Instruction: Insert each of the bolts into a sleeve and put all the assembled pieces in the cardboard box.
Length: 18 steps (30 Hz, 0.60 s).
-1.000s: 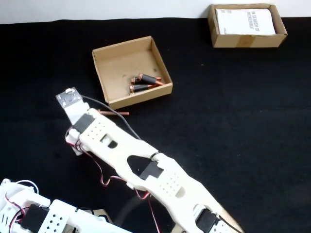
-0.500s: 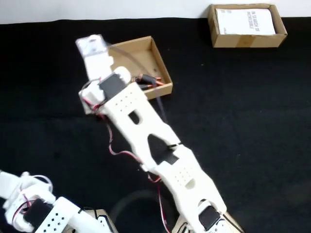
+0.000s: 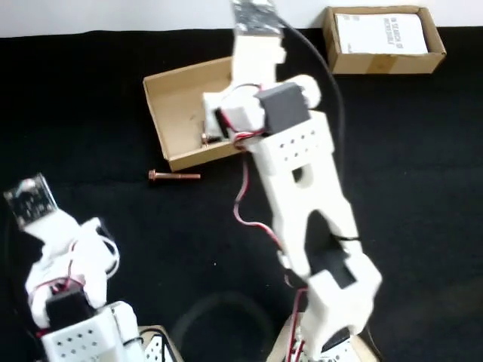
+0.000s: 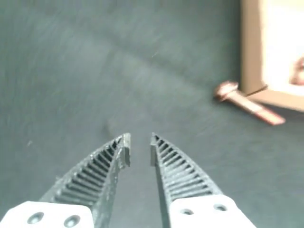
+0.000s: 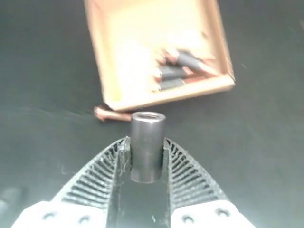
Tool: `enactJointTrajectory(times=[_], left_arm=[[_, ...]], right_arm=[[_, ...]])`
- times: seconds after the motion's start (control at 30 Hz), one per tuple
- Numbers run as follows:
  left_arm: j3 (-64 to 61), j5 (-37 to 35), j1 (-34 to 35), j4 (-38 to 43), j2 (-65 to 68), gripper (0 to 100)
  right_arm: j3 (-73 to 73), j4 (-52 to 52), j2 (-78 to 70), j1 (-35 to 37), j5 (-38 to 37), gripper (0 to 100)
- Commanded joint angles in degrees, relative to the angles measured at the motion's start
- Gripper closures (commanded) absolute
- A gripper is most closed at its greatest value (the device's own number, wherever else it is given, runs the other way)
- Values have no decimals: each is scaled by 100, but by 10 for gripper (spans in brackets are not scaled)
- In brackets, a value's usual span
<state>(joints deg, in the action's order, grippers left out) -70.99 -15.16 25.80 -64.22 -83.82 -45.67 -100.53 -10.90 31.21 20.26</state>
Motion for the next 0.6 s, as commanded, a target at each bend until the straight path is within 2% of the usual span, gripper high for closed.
enactJointTrajectory(times=[0.0,0.13,0.3,0.57], left_arm=[[1745,-457,-470,-53,1903,941],[3178,-1169,-804,-554,3767,960],[4497,-1987,-875,-958,5578,974],[6167,-2752,-1446,-1925,7855,973]], right_arm=[[1429,66,901,-347,-18,991],[2932,637,1578,-734,-9,991],[4910,1807,2615,-1174,-26,991],[7591,3415,4426,-1402,-299,991]])
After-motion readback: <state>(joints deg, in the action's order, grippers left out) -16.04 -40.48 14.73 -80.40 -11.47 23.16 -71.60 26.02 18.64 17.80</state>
